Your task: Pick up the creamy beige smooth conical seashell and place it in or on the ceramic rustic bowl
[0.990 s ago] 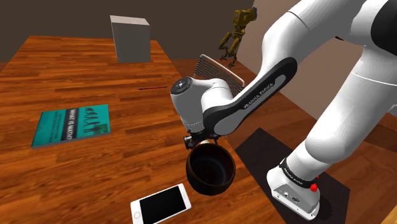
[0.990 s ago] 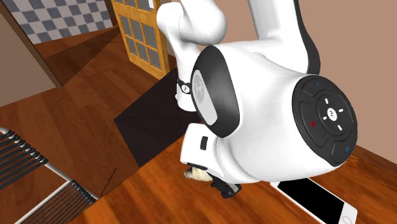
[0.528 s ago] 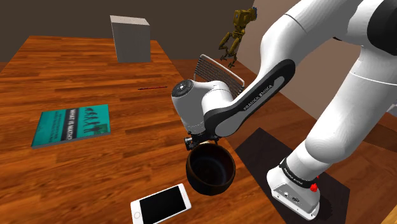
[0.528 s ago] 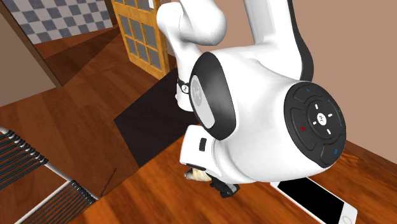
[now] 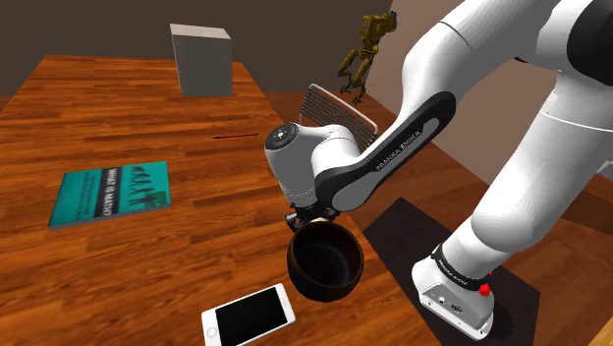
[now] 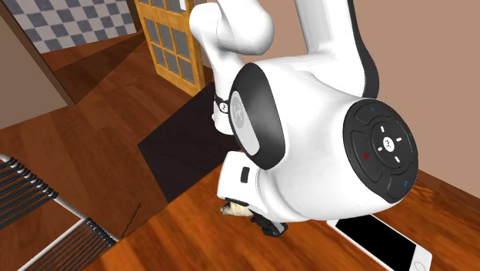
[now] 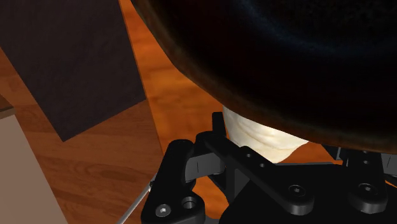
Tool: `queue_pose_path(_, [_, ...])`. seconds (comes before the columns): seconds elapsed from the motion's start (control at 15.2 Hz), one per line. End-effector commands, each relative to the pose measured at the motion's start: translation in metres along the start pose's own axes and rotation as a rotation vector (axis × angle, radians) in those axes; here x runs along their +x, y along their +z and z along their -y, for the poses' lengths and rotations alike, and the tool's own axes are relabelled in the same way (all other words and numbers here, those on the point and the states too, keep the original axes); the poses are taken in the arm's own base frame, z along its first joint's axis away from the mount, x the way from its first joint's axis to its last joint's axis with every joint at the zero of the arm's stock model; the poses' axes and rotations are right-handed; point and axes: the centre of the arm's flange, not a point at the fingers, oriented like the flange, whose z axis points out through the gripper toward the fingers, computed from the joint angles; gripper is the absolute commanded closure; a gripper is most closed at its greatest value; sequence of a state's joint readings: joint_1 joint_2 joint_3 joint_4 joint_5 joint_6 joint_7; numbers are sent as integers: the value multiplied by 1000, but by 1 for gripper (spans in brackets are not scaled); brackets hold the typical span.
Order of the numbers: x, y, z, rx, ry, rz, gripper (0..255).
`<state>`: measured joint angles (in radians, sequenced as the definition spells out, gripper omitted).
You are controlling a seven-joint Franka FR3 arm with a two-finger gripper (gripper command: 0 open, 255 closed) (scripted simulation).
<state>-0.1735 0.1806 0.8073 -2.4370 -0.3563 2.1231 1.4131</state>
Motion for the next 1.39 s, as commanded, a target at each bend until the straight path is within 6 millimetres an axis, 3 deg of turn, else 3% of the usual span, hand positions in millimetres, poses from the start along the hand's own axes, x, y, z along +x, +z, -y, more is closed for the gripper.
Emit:
queue_pose_path(0.0, [0,0,0,1,0,0,255])
queue_pose_path(0.2, [0,0,0,1,0,0,255])
queue_pose_path(1.32, [0,-81,-38,1,0,0,255])
